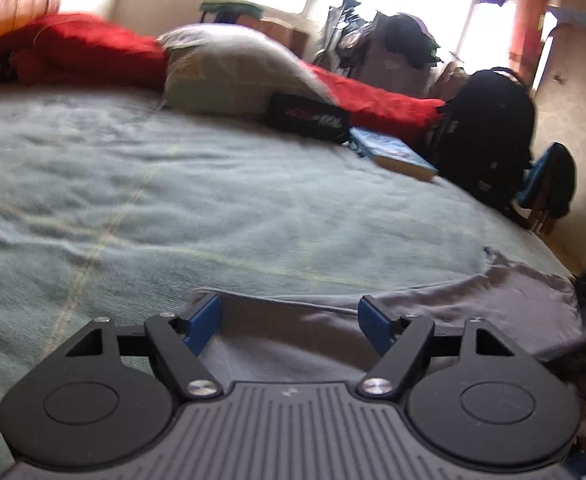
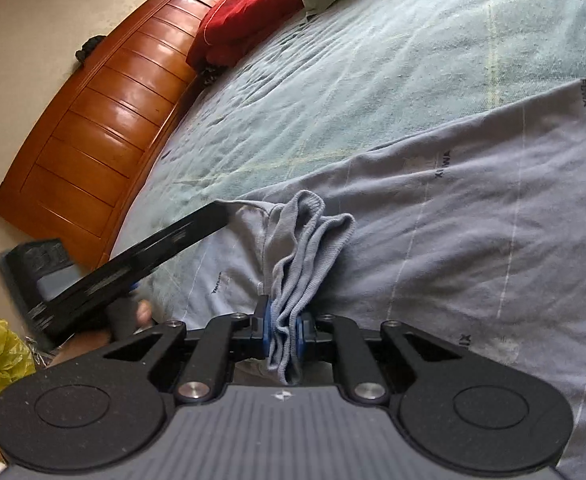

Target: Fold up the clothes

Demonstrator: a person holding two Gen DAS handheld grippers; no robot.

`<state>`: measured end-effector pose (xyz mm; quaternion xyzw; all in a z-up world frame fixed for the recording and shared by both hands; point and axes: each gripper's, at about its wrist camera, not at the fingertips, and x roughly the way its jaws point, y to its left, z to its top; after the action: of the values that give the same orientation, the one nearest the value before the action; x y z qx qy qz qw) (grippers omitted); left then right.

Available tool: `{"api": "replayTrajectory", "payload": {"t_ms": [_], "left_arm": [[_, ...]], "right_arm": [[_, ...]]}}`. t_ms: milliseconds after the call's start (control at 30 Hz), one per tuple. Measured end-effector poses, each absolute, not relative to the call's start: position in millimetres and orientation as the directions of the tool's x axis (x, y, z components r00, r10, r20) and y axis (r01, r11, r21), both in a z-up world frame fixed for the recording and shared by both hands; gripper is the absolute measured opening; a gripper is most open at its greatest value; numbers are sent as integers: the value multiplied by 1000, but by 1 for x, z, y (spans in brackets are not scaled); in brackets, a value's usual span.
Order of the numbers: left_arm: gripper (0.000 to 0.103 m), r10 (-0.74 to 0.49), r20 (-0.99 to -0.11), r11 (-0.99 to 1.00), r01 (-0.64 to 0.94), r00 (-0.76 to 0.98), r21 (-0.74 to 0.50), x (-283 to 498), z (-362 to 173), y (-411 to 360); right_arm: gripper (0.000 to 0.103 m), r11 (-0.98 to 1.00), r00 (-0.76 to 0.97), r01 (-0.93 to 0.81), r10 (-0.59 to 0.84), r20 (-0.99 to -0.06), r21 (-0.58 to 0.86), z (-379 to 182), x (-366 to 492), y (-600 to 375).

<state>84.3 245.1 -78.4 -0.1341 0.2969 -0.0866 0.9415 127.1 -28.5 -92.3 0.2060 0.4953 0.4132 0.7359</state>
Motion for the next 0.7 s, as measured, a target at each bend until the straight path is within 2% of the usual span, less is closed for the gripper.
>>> {"api": "replayTrajectory", "payload": {"t_ms": [100, 167, 233, 333, 433, 467, 567, 633, 700], "left_arm": [[76, -254, -541, 945, 87, 802, -314, 85, -78, 245], [76, -253, -531, 953, 116, 809, -278, 72, -67, 238], [77, -255, -522, 959, 146, 814, -242, 58, -57, 231], [81, -246, -561, 968, 172, 790, -182, 41, -61, 216], [81, -170, -623, 985, 149, 763, -86, 32, -80, 204], [81, -148, -638, 988, 144, 756, -58, 29, -84, 201], [81, -116, -647, 990, 142, 753, -11, 26, -70, 192], [82, -106, -630, 989, 148, 770, 14, 27, -56, 184], [83, -103, -613, 986, 160, 783, 39, 30, -44, 173]], "right_arm": [[15, 572, 158, -398, 813, -561, 717, -92, 126, -37], [22, 571, 155, -397, 814, -560, 719, -87, 125, -45], [40, 578, 177, -416, 809, -561, 703, -79, 123, -54], [58, 631, 257, -452, 769, -586, 630, -63, 117, -73], [69, 737, 379, -451, 668, -640, 503, -51, 113, -100], [69, 766, 415, -439, 636, -650, 470, -48, 112, -112], [73, 844, 517, -391, 532, -671, 368, -40, 109, -148], [84, 885, 586, -348, 462, -666, 308, -37, 106, -178], [90, 922, 649, -303, 386, -656, 242, -36, 102, -204]]}}
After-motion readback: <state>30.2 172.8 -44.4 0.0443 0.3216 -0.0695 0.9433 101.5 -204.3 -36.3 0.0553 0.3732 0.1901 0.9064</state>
